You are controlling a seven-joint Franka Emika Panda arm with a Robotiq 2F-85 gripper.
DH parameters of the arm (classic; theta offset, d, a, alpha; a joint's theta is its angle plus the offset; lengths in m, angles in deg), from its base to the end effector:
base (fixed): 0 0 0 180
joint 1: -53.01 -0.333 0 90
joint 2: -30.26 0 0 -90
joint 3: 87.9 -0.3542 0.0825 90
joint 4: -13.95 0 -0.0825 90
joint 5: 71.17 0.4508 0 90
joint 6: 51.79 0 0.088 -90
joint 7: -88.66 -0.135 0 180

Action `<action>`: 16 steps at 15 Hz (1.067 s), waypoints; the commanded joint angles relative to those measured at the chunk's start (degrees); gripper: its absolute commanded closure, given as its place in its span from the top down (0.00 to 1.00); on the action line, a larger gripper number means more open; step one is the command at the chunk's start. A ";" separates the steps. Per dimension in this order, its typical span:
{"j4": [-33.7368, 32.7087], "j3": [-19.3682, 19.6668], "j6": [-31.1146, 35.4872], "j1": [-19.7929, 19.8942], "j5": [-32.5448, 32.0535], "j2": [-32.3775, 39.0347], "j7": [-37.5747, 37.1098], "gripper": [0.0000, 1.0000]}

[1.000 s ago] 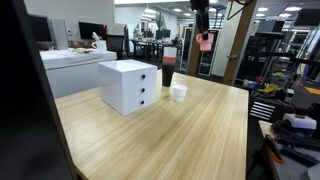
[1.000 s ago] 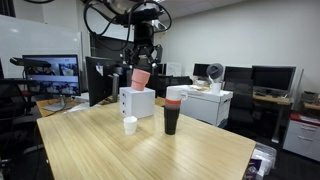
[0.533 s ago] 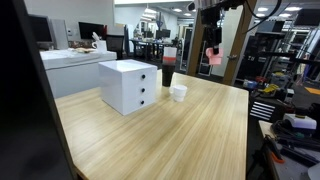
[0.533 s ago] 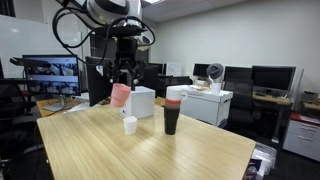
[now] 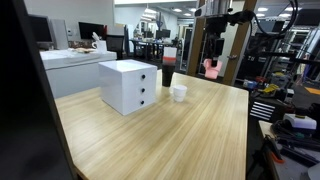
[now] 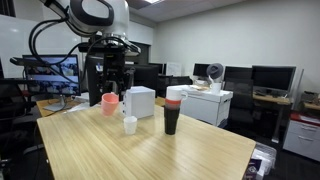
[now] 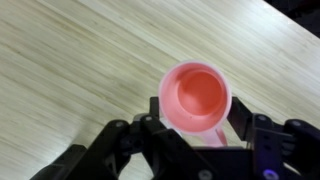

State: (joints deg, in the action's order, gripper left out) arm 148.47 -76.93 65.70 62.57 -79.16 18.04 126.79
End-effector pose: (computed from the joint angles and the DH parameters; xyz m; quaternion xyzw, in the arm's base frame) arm 0.4718 -0.1882 0.3818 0.9800 0.1900 -0.0572 0.0141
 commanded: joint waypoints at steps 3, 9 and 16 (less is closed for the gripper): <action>2.32 -0.28 2.33 -2.41 0.90 0.44 -2.01 0.43; 0.56 -1.27 5.70 -3.87 1.62 5.26 -5.09 0.43; 0.36 -3.29 13.54 -4.75 0.86 9.99 -8.92 0.43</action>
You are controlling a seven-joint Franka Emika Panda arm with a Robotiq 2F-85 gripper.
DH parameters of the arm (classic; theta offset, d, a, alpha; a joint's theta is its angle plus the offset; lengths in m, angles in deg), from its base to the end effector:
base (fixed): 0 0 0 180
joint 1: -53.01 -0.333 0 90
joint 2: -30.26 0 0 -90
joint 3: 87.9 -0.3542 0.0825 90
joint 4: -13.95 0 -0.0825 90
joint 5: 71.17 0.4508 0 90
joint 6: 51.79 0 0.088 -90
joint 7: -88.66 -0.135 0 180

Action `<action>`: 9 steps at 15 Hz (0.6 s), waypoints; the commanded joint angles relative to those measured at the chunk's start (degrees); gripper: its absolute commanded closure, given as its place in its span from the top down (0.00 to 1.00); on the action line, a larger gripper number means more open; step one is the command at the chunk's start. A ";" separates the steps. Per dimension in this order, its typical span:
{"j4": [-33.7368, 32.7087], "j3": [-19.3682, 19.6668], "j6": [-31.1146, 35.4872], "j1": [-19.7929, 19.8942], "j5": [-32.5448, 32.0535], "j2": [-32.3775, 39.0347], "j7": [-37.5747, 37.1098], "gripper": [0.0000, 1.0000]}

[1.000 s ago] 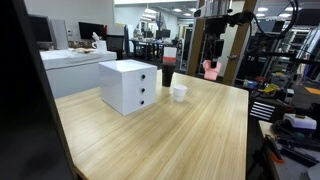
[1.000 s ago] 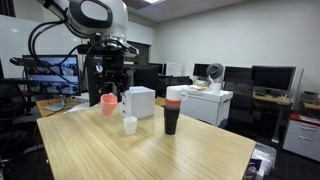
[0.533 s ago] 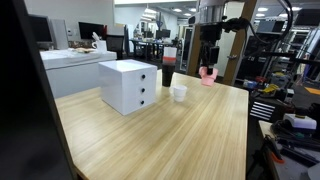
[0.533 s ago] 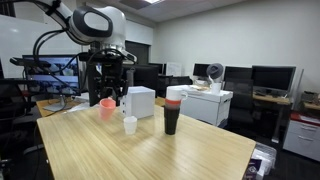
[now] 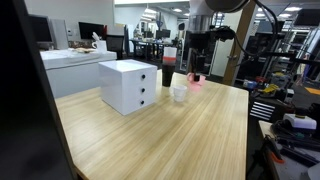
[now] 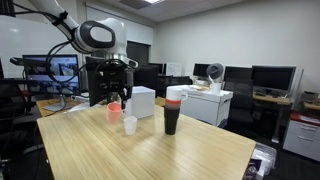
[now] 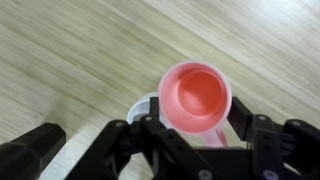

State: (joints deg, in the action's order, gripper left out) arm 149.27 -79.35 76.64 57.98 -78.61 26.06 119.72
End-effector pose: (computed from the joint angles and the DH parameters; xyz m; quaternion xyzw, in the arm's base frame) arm 0.5158 -0.1305 0.3188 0.9798 0.1935 -0.0387 0.0322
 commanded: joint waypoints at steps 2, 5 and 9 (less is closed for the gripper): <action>-0.22 -1.53 4.41 -0.19 -0.02 3.11 -2.33 0.43; 0.23 -2.56 7.33 -0.33 -0.83 4.81 -2.71 0.43; 0.35 -3.96 10.10 -0.56 -1.26 7.12 -3.37 0.43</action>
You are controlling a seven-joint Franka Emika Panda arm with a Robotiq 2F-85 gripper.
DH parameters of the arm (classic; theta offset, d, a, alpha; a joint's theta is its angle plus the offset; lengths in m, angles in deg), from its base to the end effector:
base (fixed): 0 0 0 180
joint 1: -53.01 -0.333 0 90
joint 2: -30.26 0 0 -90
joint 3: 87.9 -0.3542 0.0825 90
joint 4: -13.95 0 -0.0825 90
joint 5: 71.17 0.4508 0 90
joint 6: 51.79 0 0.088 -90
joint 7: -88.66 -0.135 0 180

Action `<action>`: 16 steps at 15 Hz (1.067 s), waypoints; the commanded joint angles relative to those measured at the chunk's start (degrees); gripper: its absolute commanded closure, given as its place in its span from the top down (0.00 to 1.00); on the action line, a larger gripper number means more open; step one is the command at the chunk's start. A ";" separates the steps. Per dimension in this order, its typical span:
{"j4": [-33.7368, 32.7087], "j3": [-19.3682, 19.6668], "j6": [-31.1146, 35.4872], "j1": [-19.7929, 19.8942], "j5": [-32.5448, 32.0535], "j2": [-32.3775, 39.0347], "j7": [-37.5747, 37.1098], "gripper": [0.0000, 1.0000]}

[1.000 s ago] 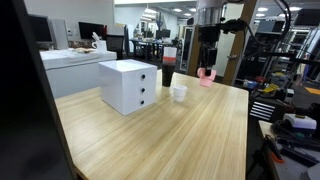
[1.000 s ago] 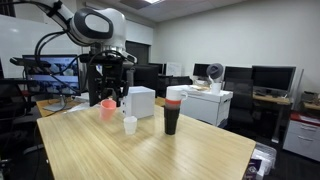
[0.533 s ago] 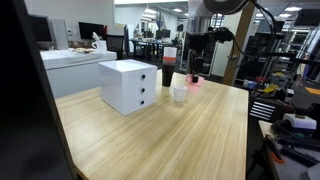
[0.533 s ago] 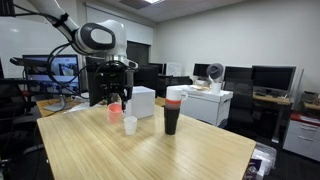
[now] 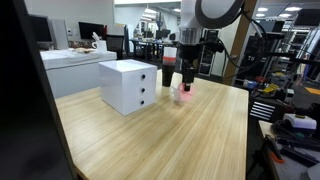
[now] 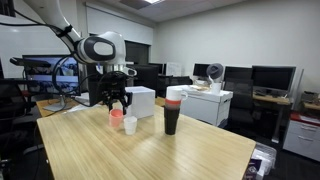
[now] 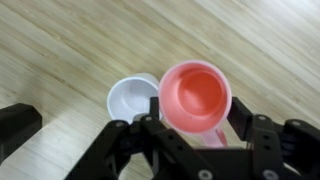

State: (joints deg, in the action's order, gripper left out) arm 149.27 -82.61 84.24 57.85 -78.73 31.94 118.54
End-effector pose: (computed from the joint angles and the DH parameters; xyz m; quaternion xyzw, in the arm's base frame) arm 0.5373 -0.1002 0.2750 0.9747 0.2182 -0.0239 0.0410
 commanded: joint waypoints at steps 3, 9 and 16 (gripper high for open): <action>0.10 -1.48 3.36 -0.67 -0.61 2.45 -2.69 0.43; -0.48 -2.07 3.23 -0.71 -0.53 3.02 -3.93 0.93; -2.92 -1.63 -0.44 -0.35 -0.45 1.63 -5.53 1.00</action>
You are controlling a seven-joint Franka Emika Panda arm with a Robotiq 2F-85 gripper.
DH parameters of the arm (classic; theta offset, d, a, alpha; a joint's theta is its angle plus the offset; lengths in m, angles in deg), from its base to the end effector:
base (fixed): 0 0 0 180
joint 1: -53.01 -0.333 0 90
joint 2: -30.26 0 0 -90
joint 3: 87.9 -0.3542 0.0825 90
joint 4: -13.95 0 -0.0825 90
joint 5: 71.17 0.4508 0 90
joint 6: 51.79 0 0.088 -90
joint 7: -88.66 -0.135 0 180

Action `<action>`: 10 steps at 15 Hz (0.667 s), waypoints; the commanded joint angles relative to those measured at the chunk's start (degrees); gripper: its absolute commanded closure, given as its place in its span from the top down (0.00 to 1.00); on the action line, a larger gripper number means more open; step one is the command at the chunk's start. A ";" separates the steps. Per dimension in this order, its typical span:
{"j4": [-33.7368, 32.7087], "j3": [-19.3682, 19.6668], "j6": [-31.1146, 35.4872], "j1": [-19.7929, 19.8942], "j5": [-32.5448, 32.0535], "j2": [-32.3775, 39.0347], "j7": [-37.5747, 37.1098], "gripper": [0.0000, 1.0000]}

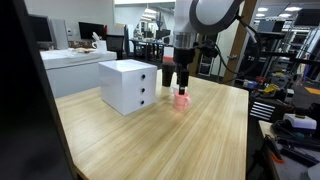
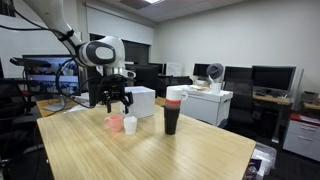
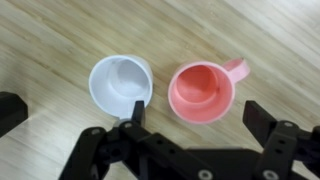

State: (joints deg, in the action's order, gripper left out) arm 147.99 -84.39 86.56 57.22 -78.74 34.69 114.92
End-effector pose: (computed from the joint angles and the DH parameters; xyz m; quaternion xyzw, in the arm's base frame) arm 0.5526 -0.0783 0.2620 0.9767 0.2095 -0.0145 0.0438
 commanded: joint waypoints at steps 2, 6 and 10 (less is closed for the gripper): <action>-5.04 0.56 -7.77 0.67 0.60 -2.45 -1.64 1.00; -15.67 2.06 -20.08 1.55 1.93 -4.26 -0.82 1.00; -27.86 4.06 -27.26 2.90 3.96 -2.38 -2.25 1.00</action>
State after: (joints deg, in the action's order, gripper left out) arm 127.03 -81.17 63.68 58.90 -77.11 30.59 114.02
